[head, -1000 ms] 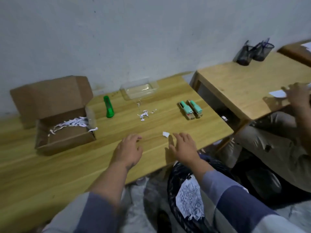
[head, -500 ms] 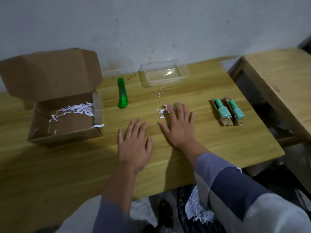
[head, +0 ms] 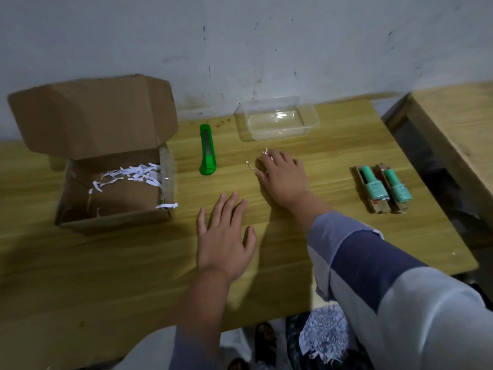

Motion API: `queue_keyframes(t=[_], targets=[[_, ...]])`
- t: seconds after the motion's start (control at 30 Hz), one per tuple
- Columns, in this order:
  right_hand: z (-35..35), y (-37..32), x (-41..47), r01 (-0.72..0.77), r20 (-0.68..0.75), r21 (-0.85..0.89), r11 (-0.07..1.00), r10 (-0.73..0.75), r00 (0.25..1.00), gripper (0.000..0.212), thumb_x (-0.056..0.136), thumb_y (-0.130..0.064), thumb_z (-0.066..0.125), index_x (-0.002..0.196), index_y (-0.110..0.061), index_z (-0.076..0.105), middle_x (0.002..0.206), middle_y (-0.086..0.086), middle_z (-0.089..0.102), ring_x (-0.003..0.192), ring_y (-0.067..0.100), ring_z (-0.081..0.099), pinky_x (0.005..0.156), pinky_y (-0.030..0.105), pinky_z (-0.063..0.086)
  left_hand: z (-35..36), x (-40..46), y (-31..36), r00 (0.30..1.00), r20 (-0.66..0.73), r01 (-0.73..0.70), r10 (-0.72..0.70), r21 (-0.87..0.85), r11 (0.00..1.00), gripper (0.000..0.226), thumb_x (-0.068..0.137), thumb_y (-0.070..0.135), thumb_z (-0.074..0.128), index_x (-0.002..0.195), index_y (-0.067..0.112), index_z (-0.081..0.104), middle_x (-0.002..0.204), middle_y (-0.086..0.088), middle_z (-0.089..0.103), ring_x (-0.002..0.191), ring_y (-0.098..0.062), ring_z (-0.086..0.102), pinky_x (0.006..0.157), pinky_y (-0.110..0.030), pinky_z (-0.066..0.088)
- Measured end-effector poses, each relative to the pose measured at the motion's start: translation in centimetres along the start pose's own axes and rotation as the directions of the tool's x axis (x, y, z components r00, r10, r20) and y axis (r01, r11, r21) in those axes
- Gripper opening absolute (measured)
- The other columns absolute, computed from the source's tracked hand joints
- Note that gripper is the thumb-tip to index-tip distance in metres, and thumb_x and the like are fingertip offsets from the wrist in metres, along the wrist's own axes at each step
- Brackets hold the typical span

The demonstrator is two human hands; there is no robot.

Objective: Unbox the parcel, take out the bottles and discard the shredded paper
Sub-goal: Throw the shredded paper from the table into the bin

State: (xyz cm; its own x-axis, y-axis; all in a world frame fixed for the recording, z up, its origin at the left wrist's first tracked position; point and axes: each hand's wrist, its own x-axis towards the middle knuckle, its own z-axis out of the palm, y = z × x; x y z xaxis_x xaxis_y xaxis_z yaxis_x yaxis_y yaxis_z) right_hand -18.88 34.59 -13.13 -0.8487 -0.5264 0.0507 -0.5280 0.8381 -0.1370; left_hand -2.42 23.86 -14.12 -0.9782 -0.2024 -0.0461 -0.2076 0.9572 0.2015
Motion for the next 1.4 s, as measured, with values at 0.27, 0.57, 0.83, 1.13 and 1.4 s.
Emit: queue_keyframes(t=[0.27, 0.57, 0.83, 1.13, 1.4], targets=[[0.6, 0.6, -5.8, 0.021, -0.14, -0.038, 0.999, -0.027, 0.99, 0.021, 0.081, -0.031, 0.068, 0.069, -0.014, 0.063, 0.06, 0.006, 0.064, 0.043, 0.033, 0.061, 0.034, 0.027, 0.039, 0.1, 0.1, -0.1, 1.0, -0.008, -0.001, 0.001, 0.002, 1.0, 0.061, 0.088, 0.048, 0.021, 0.146, 0.03, 0.03, 0.16, 0.008, 0.017, 0.148, -0.013, 0.009, 0.117, -0.051, 0.011], [-2.1, 2.3, -12.7, -0.202, 0.101, 0.03, 0.979, 0.199, 0.975, 0.032, 0.1, -0.029, 0.036, 0.1, -0.01, 0.061, 0.1, 0.017, 0.068, 0.091, 0.039, 0.064, 0.07, 0.038, 0.046, 0.1, 0.0, 0.1, 0.999, 0.03, -0.018, 0.017, 0.037, 0.999, 0.063, 0.092, 0.048, 0.013, 0.151, 0.028, 0.019, 0.161, 0.006, 0.009, 0.149, -0.015, 0.002, 0.118, -0.052, 0.004], [-3.8, 5.7, -19.6, -0.469, 0.078, 0.134, 0.873, 0.463, 0.883, 0.033, 0.097, -0.027, 0.039, 0.091, -0.004, 0.062, 0.094, 0.026, 0.066, 0.085, 0.042, 0.061, 0.064, 0.038, 0.039, -0.3, -1.6, 4.6, 0.992, 0.091, -0.083, 0.083, -0.008, 0.997, 0.054, 0.099, 0.037, 0.028, 0.15, 0.023, 0.019, 0.162, 0.006, 0.003, 0.149, -0.015, -0.003, 0.116, -0.057, 0.0], [-6.1, 8.2, -30.5, -0.646, 0.013, 0.037, 0.763, 0.646, 0.764, 0.038, 0.1, -0.037, 0.033, 0.091, -0.011, 0.059, 0.091, 0.018, 0.067, 0.081, 0.039, 0.062, 0.058, 0.033, 0.035, 1.5, -4.5, 9.7, 0.973, 0.173, -0.153, 0.155, -0.02, 0.988, 0.067, 0.096, 0.05, 0.027, 0.152, 0.017, 0.011, 0.162, 0.003, 0.0, 0.149, -0.017, -0.005, 0.117, -0.058, 0.0], [-4.8, 10.2, -36.6, -0.821, 0.312, 0.118, 0.559, 0.764, 0.565, 0.023, 0.087, -0.041, 0.058, 0.101, -0.022, 0.059, 0.102, 0.007, 0.067, 0.096, 0.031, 0.062, 0.078, 0.039, 0.05, 2.3, -4.5, 9.4, 0.962, 0.222, -0.175, 0.16, 0.047, 0.984, 0.072, 0.095, 0.058, 0.016, 0.153, 0.017, 0.0, 0.162, 0.003, -0.01, 0.148, -0.02, -0.012, 0.115, -0.061, -0.002]])
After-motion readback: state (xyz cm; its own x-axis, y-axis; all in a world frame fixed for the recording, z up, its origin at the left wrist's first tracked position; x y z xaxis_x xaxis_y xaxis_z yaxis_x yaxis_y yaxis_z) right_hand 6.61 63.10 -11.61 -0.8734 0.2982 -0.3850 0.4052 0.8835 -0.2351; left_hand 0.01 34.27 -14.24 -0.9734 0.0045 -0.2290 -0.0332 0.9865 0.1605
